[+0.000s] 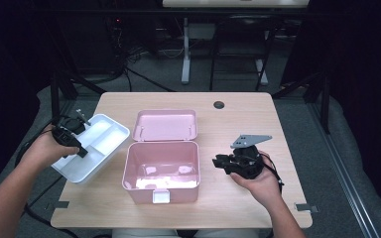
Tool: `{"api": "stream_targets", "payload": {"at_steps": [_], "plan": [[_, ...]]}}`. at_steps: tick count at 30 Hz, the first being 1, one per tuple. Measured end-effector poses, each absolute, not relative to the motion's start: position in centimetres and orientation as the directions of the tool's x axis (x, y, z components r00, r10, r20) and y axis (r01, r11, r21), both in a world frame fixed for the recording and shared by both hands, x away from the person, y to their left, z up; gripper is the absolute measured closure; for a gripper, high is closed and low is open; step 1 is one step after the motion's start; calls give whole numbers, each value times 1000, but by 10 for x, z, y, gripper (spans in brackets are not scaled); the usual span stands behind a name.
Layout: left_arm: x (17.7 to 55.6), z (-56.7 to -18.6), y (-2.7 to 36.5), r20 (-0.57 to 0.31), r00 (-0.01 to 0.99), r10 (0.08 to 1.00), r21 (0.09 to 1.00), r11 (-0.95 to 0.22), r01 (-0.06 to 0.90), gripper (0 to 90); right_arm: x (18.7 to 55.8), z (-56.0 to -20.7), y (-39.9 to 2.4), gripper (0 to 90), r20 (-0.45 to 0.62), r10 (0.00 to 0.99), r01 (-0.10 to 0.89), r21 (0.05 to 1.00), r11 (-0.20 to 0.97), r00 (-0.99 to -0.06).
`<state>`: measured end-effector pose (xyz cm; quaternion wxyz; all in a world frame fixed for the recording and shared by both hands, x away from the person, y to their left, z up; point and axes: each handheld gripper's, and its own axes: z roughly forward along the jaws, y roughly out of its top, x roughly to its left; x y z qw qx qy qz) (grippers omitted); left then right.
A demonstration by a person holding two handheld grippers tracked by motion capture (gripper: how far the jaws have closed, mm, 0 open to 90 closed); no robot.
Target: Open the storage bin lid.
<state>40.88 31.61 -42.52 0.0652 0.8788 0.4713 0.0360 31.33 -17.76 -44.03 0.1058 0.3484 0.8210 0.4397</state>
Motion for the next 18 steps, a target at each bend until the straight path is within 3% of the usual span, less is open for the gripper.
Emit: {"api": "stream_targets", "payload": {"at_steps": [18], "plan": [[412,-482,318,-53,497,866,195,-479,856,892,313,-435,-180,724,121,672,478,794,376,-731]]}}
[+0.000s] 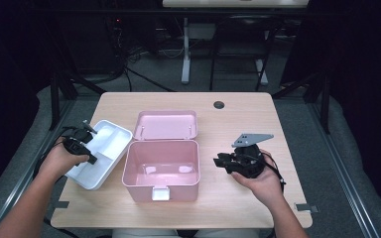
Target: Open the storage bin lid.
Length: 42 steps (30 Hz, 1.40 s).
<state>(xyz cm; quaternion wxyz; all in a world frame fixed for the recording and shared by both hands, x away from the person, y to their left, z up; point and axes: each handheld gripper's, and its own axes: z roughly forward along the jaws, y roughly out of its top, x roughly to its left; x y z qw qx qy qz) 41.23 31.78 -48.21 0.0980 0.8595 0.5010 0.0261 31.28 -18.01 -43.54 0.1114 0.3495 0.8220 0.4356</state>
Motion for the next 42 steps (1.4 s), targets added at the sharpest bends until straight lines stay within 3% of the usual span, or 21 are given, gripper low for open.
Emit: {"api": "stream_targets", "payload": {"at_steps": [13,27,33,35,42], "plan": [[410,-518,318,-105,471,876,163,-452,877,892,313,-441,-184,710,126,684,492,787,373,-719],[411,-544,317,-71,437,897,147,-424,894,879,316,-446,-187,540,70,694,506,737,448,-716],[403,-541,318,-103,430,897,171,-410,896,728,321,-446,-187,460,34,695,513,700,497,-719],[400,-539,316,-83,458,885,154,-443,883,680,323,-446,-186,445,21,689,514,683,519,-724],[393,-525,315,-62,474,878,228,-450,863,564,336,-446,-187,332,-20,722,558,619,552,-692]]}}
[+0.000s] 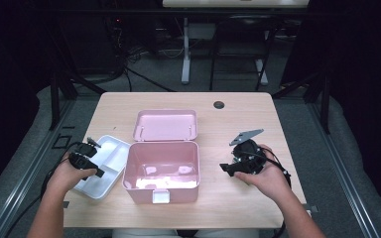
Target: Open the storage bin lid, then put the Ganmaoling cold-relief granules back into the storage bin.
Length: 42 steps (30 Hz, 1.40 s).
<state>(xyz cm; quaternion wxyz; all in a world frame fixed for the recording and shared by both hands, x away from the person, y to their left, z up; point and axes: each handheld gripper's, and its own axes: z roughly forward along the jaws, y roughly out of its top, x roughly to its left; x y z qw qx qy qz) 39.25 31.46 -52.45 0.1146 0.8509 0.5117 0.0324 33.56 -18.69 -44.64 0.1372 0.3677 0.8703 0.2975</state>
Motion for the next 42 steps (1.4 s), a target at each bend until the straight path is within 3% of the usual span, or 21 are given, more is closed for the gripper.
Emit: {"api": "stream_targets", "payload": {"at_steps": [2,9,12,23,31,42], "plan": [[391,-521,315,-50,474,879,241,-450,860,527,340,-447,-189,317,-29,726,570,598,563,-687],[386,-513,320,-109,446,888,270,-406,873,519,357,-446,-194,208,-54,746,618,523,587,-664],[386,-510,321,-96,445,890,262,-408,874,508,364,-445,-197,157,-57,757,643,489,589,-650],[383,-502,322,-107,445,889,280,-403,871,489,384,-450,-211,122,-42,784,709,398,582,-620],[381,-499,322,-105,444,890,298,-398,868,486,403,-456,-220,32,-39,810,763,313,566,-585],[381,-497,322,-123,452,884,302,-401,865,486,411,-479,-225,0,-24,792,777,178,604,-611]]}}
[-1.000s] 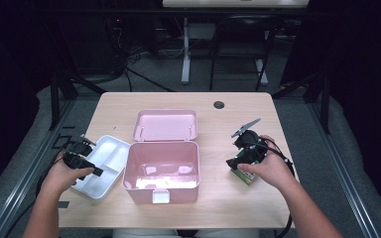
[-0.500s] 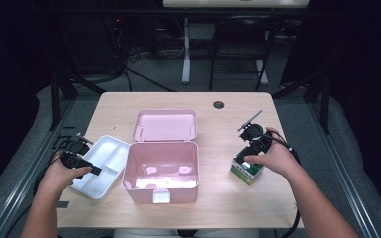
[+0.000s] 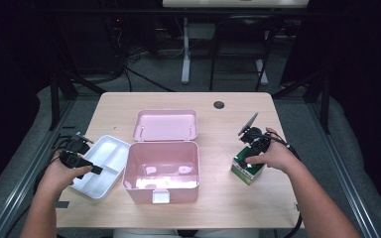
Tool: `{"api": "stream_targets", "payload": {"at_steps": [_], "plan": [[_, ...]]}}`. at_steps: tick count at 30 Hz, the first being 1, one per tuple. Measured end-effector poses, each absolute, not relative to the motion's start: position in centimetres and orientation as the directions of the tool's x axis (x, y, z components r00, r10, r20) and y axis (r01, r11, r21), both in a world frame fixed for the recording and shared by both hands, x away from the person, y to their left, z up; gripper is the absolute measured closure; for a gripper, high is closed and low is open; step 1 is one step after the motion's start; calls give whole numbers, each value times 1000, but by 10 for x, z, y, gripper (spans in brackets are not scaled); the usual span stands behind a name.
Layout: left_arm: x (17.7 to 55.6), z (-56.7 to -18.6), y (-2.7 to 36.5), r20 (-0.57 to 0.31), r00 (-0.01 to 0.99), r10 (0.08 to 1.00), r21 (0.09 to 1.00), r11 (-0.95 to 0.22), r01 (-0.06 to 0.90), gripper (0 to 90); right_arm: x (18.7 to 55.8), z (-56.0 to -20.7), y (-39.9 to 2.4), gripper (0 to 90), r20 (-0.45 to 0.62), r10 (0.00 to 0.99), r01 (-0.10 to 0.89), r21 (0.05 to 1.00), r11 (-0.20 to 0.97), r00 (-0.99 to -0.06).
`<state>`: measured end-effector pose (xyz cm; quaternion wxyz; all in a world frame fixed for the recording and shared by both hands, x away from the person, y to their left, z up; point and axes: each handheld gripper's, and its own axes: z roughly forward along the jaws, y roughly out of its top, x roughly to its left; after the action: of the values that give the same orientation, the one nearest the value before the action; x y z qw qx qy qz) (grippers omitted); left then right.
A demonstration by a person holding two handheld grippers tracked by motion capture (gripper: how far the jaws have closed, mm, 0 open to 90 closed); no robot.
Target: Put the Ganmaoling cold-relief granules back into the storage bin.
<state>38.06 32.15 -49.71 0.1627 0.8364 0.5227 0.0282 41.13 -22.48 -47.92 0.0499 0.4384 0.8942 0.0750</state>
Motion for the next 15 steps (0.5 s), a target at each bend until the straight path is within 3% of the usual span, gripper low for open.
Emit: {"api": "stream_targets", "payload": {"at_steps": [15], "plan": [[380,-497,320,-121,454,883,304,-403,863,486,417,-491,-227,105,16,792,788,120,604,-610]]}}
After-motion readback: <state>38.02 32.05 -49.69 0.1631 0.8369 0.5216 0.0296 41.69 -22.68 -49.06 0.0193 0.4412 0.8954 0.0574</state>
